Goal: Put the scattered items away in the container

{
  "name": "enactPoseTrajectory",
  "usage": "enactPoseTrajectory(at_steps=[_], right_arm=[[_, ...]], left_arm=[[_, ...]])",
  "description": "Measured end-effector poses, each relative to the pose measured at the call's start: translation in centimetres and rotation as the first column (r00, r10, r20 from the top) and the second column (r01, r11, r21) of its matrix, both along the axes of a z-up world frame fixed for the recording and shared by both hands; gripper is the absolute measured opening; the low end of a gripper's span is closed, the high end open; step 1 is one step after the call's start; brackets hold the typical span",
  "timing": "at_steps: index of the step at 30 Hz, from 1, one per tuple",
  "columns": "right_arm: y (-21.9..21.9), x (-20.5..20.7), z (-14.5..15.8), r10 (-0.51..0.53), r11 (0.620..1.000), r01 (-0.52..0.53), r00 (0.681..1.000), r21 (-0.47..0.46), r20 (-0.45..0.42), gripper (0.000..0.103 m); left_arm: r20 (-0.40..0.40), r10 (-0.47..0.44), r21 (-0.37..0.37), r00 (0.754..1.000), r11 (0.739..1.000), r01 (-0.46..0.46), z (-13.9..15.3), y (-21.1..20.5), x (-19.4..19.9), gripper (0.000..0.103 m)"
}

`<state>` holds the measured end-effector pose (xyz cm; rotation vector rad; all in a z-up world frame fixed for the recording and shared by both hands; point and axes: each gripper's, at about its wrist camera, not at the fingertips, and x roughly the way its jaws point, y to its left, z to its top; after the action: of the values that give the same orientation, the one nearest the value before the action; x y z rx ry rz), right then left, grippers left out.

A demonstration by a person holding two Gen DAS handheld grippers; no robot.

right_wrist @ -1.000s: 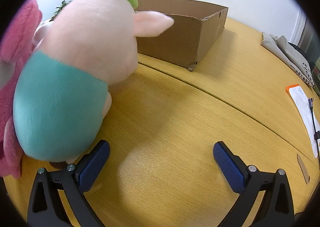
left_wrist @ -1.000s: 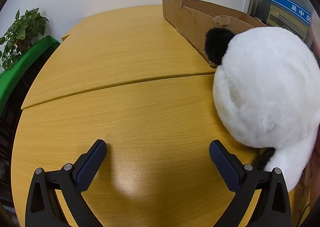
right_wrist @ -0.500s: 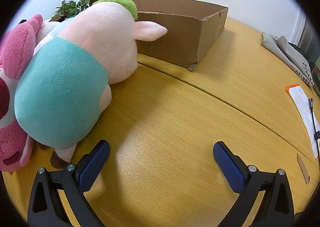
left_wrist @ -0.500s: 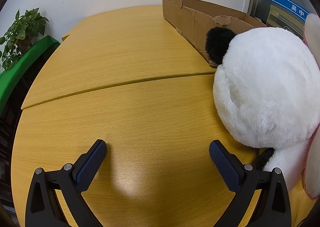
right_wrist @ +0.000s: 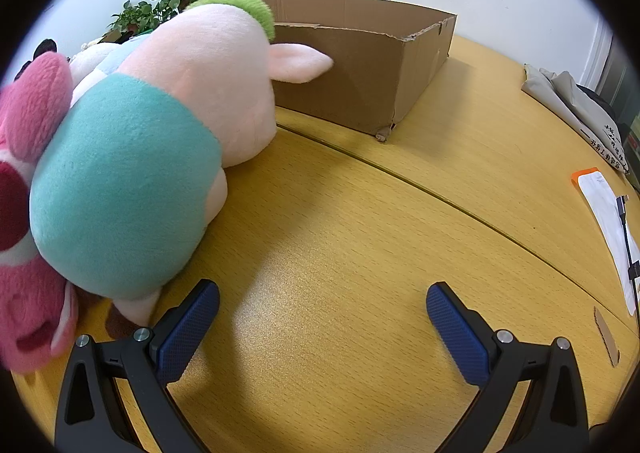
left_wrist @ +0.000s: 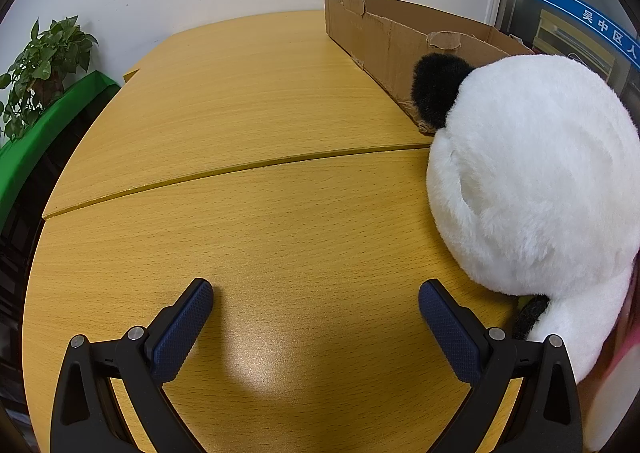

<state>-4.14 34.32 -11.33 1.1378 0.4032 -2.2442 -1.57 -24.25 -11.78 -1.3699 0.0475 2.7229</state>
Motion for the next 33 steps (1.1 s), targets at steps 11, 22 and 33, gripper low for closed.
enactPoseTrajectory(at_steps=[11,22,33], right_arm=[[0.1,1.1,0.1,-0.069,0.998,0.069,0.998,0.003,-0.002,0.103],[1.6,11.5,2.9,-0.267,0.963,0.271,0.944,-0.003,-0.197,0.103],[-0.9,19.5,8.8,-0.375,0.842,0.253,0.910,-0.476,-0.180,0.103]], left_arm=[[0.000,-0.026,0.003,1.000,1.000,0.026,-0.1,-0.4,-0.1,0.103],[0.001,-0.045,0.000,0.999,0.999,0.045,-0.1,-0.4,0.0,0.103],[0.004,-0.025,-0.003,1.000,1.000,0.025,-0.3,-0.5,0.0,0.103]])
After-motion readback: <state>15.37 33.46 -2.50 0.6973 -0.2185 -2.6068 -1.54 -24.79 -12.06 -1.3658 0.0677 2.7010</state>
